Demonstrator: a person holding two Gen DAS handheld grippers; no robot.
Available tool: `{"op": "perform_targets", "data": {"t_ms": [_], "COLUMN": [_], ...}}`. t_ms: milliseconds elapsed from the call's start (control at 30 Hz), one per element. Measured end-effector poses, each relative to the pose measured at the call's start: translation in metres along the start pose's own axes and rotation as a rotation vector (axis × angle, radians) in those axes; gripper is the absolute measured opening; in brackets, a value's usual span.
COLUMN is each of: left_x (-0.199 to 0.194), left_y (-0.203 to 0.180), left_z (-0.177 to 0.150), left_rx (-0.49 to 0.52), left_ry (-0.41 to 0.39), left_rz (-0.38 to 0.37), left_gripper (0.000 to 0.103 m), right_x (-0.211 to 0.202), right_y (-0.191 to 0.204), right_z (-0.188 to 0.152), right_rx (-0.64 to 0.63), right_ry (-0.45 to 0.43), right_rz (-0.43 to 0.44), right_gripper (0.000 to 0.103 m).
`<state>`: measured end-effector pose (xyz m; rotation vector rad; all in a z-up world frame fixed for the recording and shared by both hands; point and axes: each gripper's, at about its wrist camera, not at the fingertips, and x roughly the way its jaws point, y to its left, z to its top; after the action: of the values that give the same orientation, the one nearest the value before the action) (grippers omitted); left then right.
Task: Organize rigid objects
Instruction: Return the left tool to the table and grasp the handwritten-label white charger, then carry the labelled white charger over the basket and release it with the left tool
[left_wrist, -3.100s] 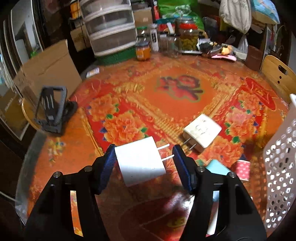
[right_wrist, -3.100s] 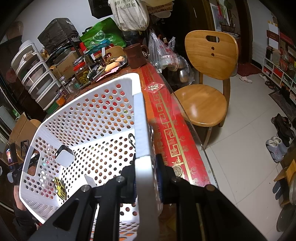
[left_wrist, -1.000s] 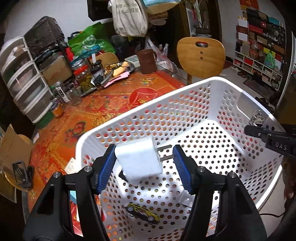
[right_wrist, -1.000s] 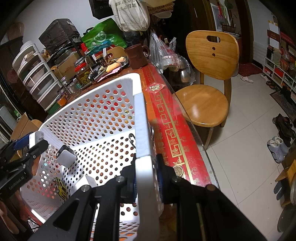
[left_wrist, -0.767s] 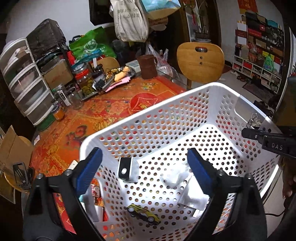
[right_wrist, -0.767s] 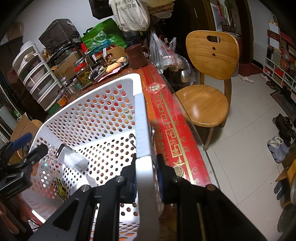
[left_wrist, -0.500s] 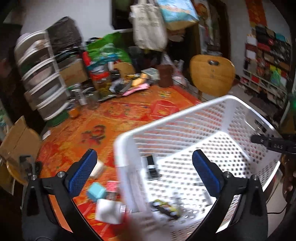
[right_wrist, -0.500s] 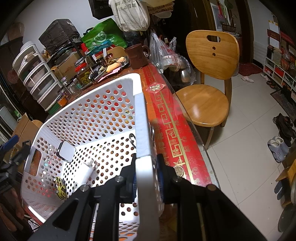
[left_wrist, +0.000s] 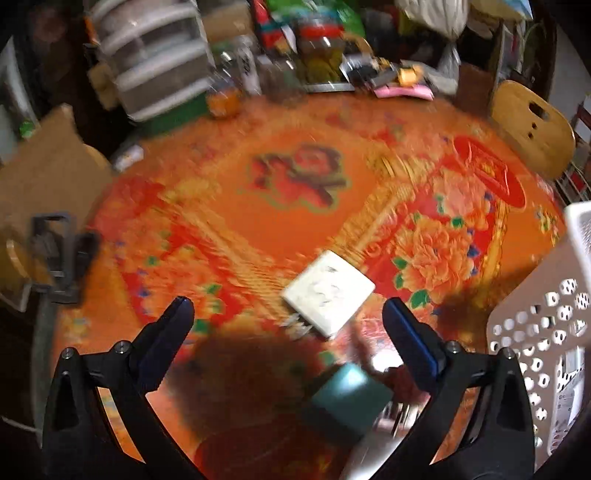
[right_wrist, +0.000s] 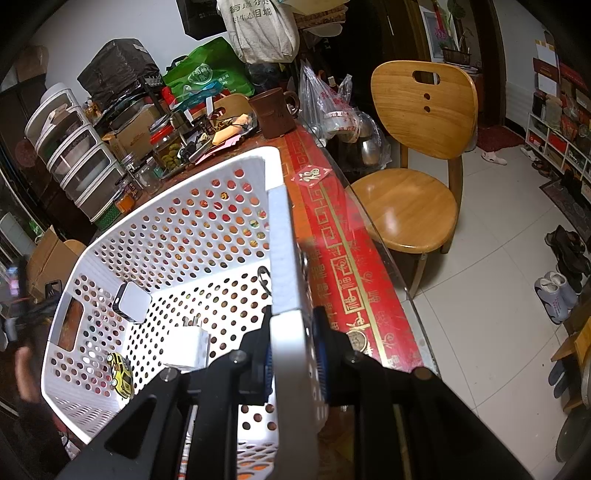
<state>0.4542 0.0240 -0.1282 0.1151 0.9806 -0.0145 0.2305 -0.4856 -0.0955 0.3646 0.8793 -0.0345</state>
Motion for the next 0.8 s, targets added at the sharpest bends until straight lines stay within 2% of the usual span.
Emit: {"op": "perform_targets", "data": {"t_ms": [133,267,333,367,433,567,700,800], "left_x": [0.025,0.037,0.046,0.046,0.045,0.023,-0.017,-0.049], "left_y": [-0.013,-0.017,-0.023,-0.022,-0.023,-0.021,-0.02,-0.021], "left_z": [0.004,0.006,0.006,0.006,0.005,0.001,0.003,0.003], "left_rx": [-0.002,-0.017,-0.021,-0.034,-0.038,-0.032,-0.022,-0.022], "left_ry": [0.036,0.069,0.083,0.074,0.071,-0.011,-0.117,-0.172], "left_rz": [0.0,-0.02,-0.025,-0.043,-0.026,0.016,0.072,0.088], "left_gripper": [0.094,0.079,0.065,0.062,0.062,0.062,0.062,0.062], "right_x": [0.0,0.0,0.001,0.0,0.0,0.001,0.001,0.001], "right_y": [-0.001,-0.002,-0.001,-0.002,-0.002,-0.001,-0.001,-0.001], "right_z": [-0.001,-0.001,-0.001,-0.001,-0.001,-0.001,-0.001,-0.001], "right_rx": [-0.003,-0.002,-0.003,-0.003,-0.003,-0.003,-0.003,-0.006], "right_ry": [0.002,0.001,0.002,0.002,0.001,0.001,0.001,-0.001], "right_rz": [-0.003,-0.002,-0.002,-0.002,-0.002,-0.002,-0.002,-0.002], "right_gripper": [0.018,0.018,0.018,0.018,0.018,0.018,0.018,0.018]}}
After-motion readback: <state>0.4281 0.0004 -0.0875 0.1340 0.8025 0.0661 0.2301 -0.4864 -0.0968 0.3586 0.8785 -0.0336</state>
